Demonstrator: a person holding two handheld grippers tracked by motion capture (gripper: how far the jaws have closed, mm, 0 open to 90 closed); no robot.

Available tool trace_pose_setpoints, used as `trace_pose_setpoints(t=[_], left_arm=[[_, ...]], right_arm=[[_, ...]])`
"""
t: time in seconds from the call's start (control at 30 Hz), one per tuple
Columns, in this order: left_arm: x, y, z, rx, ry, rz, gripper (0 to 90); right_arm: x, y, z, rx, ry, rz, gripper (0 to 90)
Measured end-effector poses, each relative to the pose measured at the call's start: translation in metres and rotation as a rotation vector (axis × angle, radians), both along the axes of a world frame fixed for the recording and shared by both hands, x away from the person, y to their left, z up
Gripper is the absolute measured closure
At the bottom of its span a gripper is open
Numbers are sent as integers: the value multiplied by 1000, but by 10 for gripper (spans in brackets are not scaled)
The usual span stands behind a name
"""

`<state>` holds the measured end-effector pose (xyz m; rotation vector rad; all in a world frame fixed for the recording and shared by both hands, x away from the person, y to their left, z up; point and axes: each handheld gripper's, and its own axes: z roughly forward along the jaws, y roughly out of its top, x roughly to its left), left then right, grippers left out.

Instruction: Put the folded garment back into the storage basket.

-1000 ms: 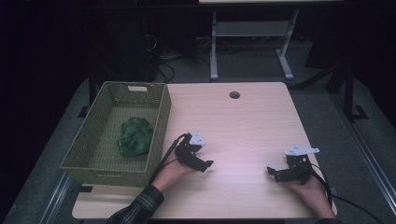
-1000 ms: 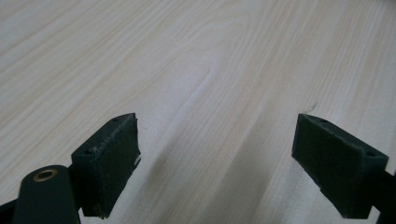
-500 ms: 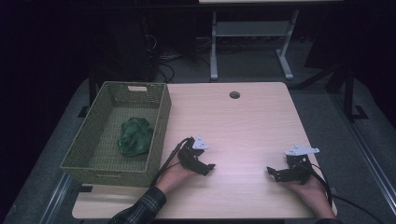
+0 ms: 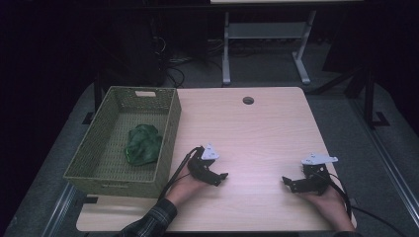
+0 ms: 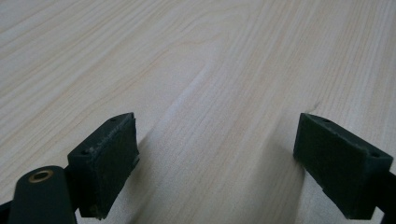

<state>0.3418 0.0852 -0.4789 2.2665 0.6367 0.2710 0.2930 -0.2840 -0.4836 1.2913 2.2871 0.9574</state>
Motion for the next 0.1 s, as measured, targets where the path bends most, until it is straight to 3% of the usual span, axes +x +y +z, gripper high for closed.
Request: trace_pose_setpoints(t=[0.1], left_arm=[[0,0,0,0,0,0,128]], right_arm=[[0,0,0,0,0,0,14]])
